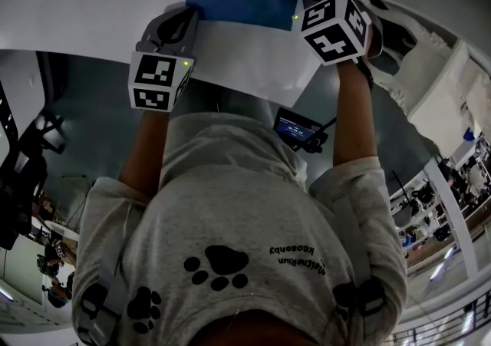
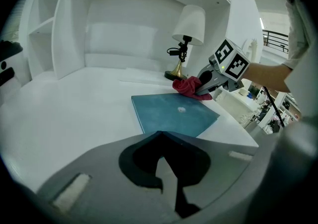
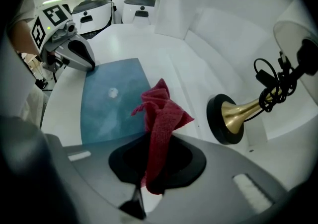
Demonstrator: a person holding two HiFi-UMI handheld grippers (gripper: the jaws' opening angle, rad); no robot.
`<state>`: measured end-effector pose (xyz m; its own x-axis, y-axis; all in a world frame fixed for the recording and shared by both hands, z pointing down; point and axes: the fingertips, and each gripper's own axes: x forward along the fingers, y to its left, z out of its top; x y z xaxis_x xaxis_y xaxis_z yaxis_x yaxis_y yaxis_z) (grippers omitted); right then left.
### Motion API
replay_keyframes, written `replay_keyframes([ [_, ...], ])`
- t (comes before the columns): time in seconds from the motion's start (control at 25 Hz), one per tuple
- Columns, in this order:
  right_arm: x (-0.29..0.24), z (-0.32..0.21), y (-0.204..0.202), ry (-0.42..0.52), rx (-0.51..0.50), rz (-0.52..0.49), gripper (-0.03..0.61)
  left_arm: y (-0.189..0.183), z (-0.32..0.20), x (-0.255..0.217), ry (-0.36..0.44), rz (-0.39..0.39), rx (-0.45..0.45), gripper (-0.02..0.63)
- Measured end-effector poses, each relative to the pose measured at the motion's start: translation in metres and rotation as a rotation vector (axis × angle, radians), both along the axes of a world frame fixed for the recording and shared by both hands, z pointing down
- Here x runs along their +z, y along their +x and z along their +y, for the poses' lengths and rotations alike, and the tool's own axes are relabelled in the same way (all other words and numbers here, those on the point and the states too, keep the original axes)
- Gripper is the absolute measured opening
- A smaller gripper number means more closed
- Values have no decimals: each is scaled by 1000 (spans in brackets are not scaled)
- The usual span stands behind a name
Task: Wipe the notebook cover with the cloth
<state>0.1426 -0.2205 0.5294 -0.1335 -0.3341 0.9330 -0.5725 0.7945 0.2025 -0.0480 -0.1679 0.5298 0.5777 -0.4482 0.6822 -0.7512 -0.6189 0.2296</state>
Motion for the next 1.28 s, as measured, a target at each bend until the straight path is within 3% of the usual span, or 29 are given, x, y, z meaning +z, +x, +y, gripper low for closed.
replay_keyframes([
  [0.24,-5,5,18,-21,81,0,44,2,-2,1,22,-12,2,2],
  [0.44,-30,7,-5,34,72,-46,44,2,-1,2,23,-16,2,2],
  [0.68,-64,7,-64,105,-34,-144,44,3,0,-1,27,-18,-1,2],
  [0.88,-57,10,-119,96,-170,-182,44,4,-1,-2,30,-21,-7,2],
  [1.08,-37,16,-163,51,-272,-173,44,3,-1,-3,29,-19,-13,2],
  [1.28,-11,17,-176,11,-320,-95,44,5,-1,-3,33,-22,-12,2],
])
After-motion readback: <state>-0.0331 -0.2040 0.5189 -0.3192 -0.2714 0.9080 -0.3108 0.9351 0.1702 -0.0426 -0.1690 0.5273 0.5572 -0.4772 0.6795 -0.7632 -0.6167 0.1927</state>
